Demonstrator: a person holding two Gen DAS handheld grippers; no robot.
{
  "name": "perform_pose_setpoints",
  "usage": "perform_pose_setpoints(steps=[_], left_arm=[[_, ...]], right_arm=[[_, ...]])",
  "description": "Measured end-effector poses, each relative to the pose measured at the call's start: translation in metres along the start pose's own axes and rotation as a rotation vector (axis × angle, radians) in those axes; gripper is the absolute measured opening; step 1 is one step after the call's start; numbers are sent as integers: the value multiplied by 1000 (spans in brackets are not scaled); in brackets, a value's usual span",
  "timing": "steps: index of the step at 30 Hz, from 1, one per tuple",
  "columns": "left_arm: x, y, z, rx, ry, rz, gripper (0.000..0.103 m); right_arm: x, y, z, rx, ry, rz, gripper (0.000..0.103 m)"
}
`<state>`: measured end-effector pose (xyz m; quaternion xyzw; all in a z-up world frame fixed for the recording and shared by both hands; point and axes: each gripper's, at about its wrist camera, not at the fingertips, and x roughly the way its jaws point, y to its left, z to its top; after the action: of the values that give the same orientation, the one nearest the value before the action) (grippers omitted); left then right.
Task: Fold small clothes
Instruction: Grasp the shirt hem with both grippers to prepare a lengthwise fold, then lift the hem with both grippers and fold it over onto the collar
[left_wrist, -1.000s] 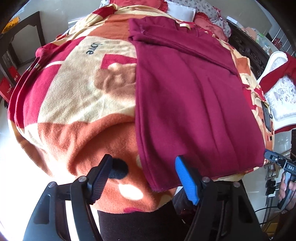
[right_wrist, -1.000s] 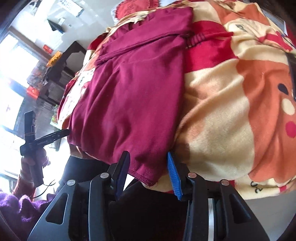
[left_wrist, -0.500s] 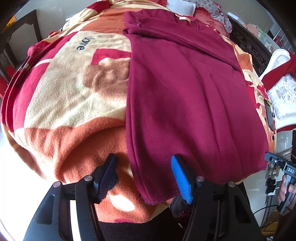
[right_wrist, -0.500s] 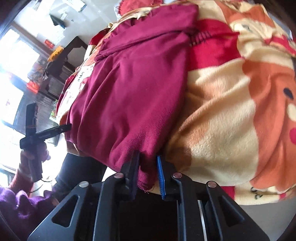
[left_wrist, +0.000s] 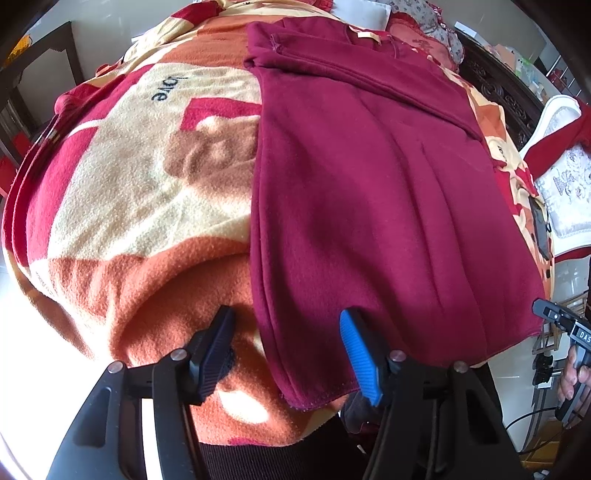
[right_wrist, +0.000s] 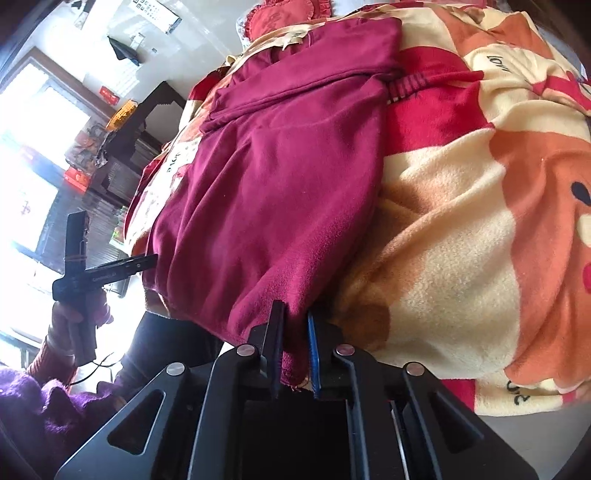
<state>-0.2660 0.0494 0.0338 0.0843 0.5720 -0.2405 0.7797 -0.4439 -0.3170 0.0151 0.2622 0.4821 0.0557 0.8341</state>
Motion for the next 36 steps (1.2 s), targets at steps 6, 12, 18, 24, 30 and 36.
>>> perform_pose_setpoints(steps=[6, 12, 18, 24, 30, 36], left_arm=[[4, 0, 1, 10, 7, -2, 53], [-4, 2, 0, 17, -1, 7, 12], [-32, 10, 4, -7, -44, -49, 8], [-20, 12, -1, -24, -17, -41, 8], [-2, 10, 2, -57, 27, -32, 37], [-2, 4, 4, -15, 35, -37, 12]], right_arm=[[16, -2, 2, 21, 23, 27, 2], [10, 1, 3, -2, -12, 5, 0], [-23, 5, 3, -18, -101, 16, 0], [-25, 1, -1, -19, -78, 6, 0], [-4, -13, -3, 41, 4, 36, 1], [6, -11, 4, 24, 28, 52, 0]])
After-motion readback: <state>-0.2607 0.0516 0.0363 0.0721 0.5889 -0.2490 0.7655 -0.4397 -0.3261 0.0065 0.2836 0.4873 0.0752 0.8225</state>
